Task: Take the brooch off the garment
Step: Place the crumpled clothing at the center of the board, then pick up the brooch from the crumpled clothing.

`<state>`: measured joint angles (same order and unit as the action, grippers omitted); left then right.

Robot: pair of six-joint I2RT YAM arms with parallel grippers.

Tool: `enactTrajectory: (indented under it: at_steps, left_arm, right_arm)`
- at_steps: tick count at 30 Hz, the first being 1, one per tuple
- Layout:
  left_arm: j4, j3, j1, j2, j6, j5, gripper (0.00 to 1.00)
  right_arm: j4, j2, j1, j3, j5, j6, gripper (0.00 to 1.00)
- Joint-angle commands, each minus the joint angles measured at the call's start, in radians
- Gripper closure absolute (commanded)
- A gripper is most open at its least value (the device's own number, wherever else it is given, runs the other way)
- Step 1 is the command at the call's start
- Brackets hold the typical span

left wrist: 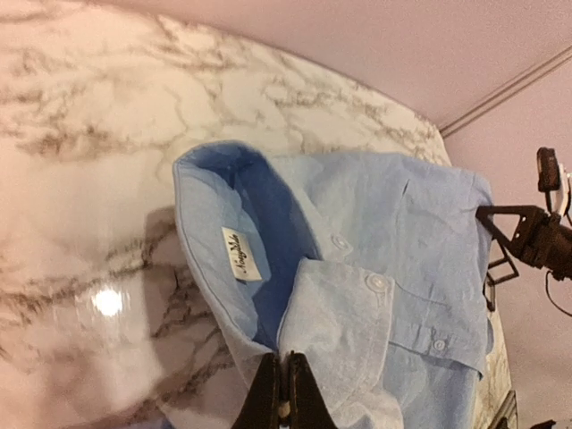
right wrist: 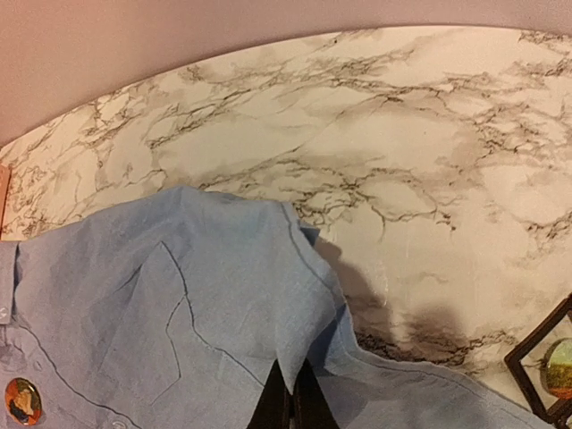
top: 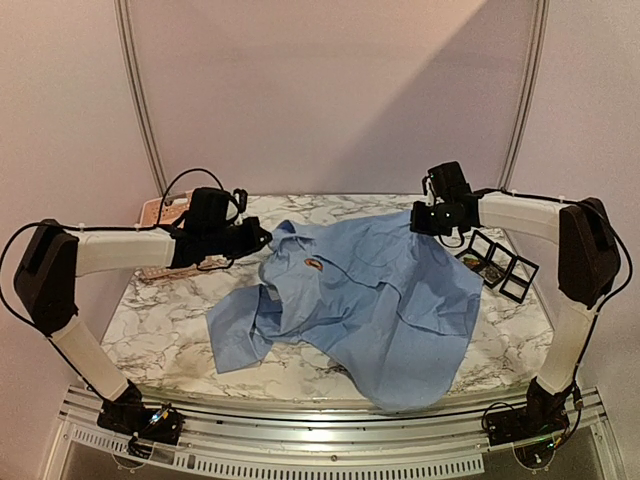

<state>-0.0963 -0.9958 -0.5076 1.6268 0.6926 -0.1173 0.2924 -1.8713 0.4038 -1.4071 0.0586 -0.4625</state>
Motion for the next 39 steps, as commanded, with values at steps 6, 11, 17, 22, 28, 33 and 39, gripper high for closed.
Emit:
enactTrajectory:
  at_steps: [6, 11, 17, 22, 28, 33, 39]
  left_arm:
    - [-0.091, -0.123, 0.057, 0.187, -0.142, 0.095, 1.00]
    - [-0.031, -0.223, 0.060, 0.257, -0.212, 0.164, 0.98]
    - [0.051, -0.252, 0.054, 0.186, -0.235, 0.233, 0.32]
    - [0.148, -0.247, -0.008, 0.094, -0.241, 0.226, 0.23]
    - [0.084, -0.199, -0.095, 0.104, -0.077, 0.008, 0.23]
    - [-0.049, -0.116, -0.130, 0.159, 0.017, -0.132, 0.25]
    - [-0.012, -0.004, -0.153, 0.175, 0.028, -0.153, 0.27]
  right_arm:
    - [-0.048, -0.117, -0.061, -0.072, 0.022, 0.016, 1.00]
    - [-0.052, -0.107, -0.059, -0.075, -0.087, 0.069, 0.64]
    - [-0.021, -0.034, -0.012, -0.036, -0.064, 0.145, 0.34]
    - [-0.022, 0.036, 0.041, 0.015, -0.093, 0.148, 0.33]
    - [-0.112, 0.049, 0.101, 0.056, -0.342, 0.078, 0.38]
    - [-0.106, -0.021, 0.149, 0.050, -0.388, 0.063, 0.40]
    - [-0.089, -0.027, 0.160, 0.122, -0.373, 0.039, 0.41]
